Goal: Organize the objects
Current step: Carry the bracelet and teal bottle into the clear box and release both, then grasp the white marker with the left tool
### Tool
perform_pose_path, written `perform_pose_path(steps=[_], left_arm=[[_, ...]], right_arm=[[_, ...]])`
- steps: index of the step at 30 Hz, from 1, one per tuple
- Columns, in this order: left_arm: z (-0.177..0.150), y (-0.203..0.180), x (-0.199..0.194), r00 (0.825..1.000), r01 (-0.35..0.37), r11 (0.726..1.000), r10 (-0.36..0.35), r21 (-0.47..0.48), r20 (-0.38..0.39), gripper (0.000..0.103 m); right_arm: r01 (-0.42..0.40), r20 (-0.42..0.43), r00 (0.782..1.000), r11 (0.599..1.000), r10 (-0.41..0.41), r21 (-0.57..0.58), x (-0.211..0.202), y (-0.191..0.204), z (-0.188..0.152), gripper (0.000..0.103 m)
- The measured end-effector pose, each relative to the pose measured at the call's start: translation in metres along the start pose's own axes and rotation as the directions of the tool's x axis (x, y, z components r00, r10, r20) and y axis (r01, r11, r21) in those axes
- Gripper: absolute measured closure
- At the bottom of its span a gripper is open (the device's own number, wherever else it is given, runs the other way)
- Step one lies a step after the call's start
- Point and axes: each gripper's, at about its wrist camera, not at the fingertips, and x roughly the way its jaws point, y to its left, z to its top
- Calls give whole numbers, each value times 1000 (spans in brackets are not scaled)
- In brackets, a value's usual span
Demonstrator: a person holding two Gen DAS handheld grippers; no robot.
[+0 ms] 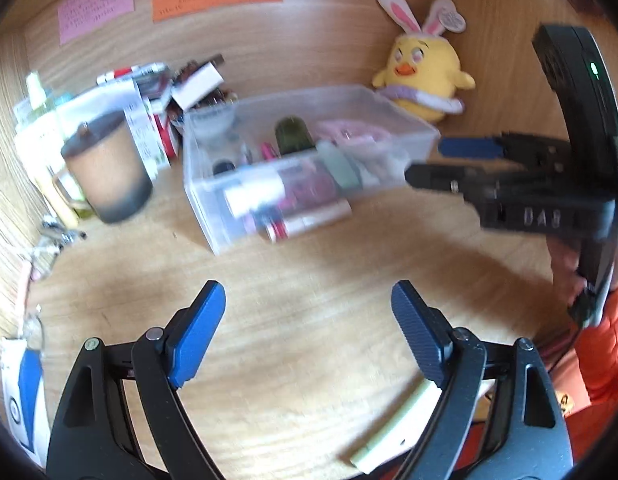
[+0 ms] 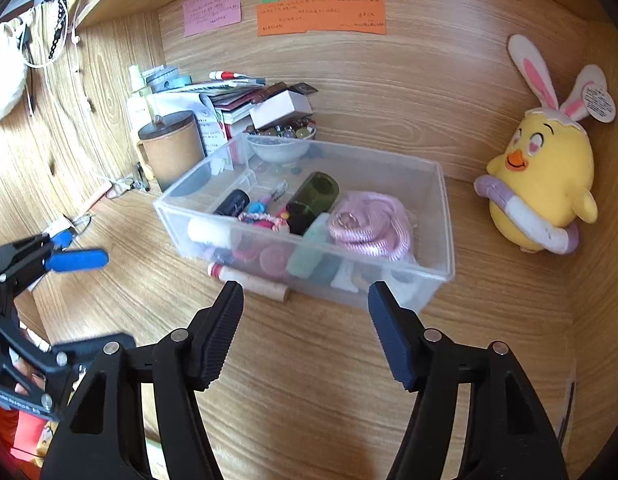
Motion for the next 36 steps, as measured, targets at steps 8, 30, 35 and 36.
perform_pose_path(steps=[8,30,35,36], left_arm=[[-40,-24,-8,997,74,997,-74,20,-34,18],[-56,-6,14,995,66,998,-67,-4,-75,88],[-50,14,20,997,43,997,-47,-61,-66,88],[-49,17,21,997,37,997,-41,-69,-65,88]], right_arm=[[5,-56,998,999,-3,41,2,-5,-21,41],[-35,-107,994,998,30,-44,37,29,-14,41],[-48,-118,992,995,38,-84,49,40,-6,41],[-47,-121,992,995,36,-93,52,43,-5,41]])
